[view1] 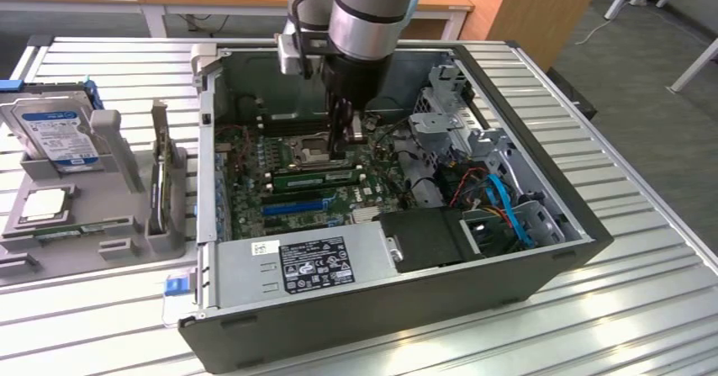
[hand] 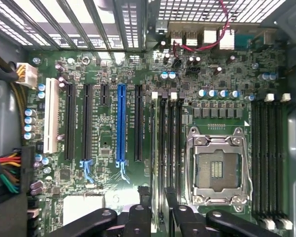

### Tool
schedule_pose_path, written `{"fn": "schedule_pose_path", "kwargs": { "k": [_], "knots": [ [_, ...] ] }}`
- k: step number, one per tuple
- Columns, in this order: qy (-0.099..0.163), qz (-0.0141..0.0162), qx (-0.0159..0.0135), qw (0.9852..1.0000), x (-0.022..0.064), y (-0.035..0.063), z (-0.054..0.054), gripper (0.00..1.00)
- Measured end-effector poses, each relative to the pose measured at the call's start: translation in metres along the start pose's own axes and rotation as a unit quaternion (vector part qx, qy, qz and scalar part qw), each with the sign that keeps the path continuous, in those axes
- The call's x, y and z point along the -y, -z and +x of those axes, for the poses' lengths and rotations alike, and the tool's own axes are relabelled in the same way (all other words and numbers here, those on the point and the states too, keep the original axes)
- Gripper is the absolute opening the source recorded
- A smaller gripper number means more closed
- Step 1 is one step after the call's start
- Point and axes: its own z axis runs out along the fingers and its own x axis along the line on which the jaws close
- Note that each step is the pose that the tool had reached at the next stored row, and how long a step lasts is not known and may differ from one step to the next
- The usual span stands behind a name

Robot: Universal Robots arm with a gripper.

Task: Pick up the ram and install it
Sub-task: 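Insert the ram into the slot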

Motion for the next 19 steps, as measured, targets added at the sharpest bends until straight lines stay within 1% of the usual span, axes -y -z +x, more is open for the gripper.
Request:
{"fn": "schedule_pose_path", "kwargs": {
  "k": [8,19],
  "knots": [
    [0.000,0.0000,0.0000,1.0000,-0.0009,0.0165,0.000,0.25],
    [0.000,0.0000,0.0000,1.0000,-0.0019,0.0362,-0.001,0.25]
  ]
}}
